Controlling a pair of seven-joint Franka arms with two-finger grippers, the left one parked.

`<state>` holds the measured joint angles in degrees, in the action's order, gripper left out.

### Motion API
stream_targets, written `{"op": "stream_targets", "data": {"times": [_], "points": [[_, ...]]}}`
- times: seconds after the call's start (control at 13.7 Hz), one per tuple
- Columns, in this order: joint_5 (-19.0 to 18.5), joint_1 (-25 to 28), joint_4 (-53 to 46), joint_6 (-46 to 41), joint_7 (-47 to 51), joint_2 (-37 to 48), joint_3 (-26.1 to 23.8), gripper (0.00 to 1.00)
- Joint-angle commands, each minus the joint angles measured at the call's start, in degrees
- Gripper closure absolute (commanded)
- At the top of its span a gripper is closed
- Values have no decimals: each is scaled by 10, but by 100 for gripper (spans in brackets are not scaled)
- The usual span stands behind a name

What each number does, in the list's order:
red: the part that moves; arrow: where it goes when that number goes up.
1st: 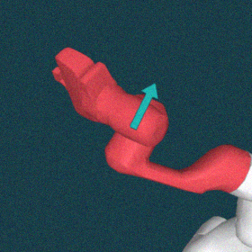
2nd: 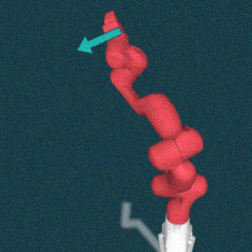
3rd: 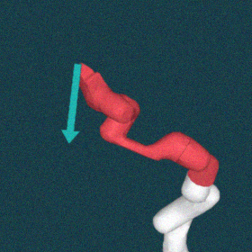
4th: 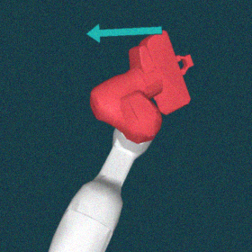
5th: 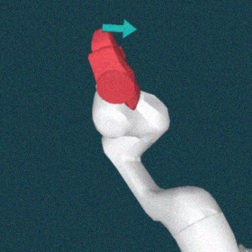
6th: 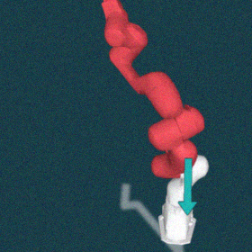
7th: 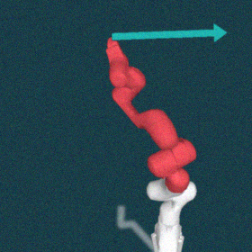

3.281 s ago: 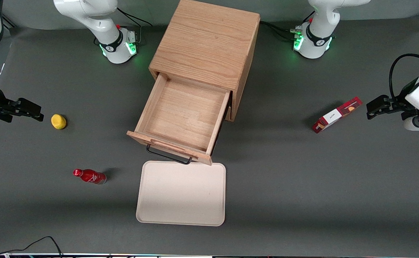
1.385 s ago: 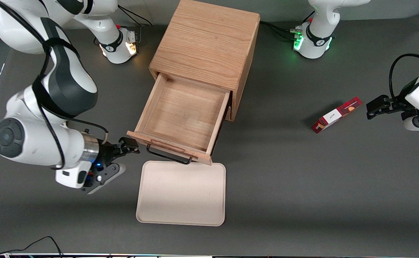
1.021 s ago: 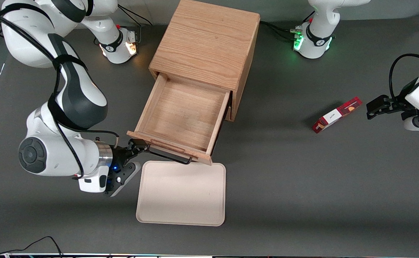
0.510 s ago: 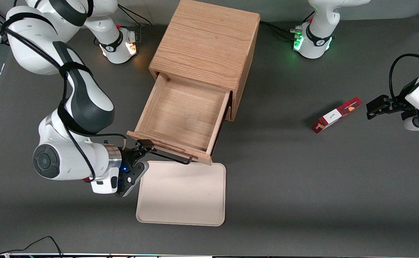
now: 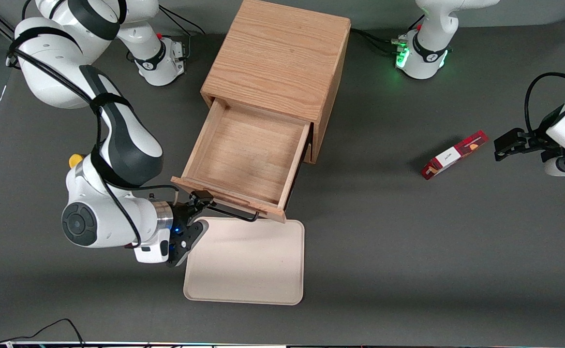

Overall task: Close top drawer
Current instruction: 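Move the right gripper toward the open drawer's black handle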

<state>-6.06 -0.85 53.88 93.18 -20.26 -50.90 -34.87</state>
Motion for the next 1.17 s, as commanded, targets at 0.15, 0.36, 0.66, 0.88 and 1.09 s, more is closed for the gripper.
{"op": "stream_targets", "data": {"times": [0.15, 0.36, 0.66, 0.88, 1.09], "points": [[-17, 11, -19, 4, -6, -17, -9, 0], [-17, 11, -17, 8, -5, -21, -9, 0], [-18, 15, -11, 12, -4, -24, -8, 0], [-21, 16, -5, 14, -3, -24, -9, 0], [-21, 16, 6, 21, 3, -23, -9, 0]]}}
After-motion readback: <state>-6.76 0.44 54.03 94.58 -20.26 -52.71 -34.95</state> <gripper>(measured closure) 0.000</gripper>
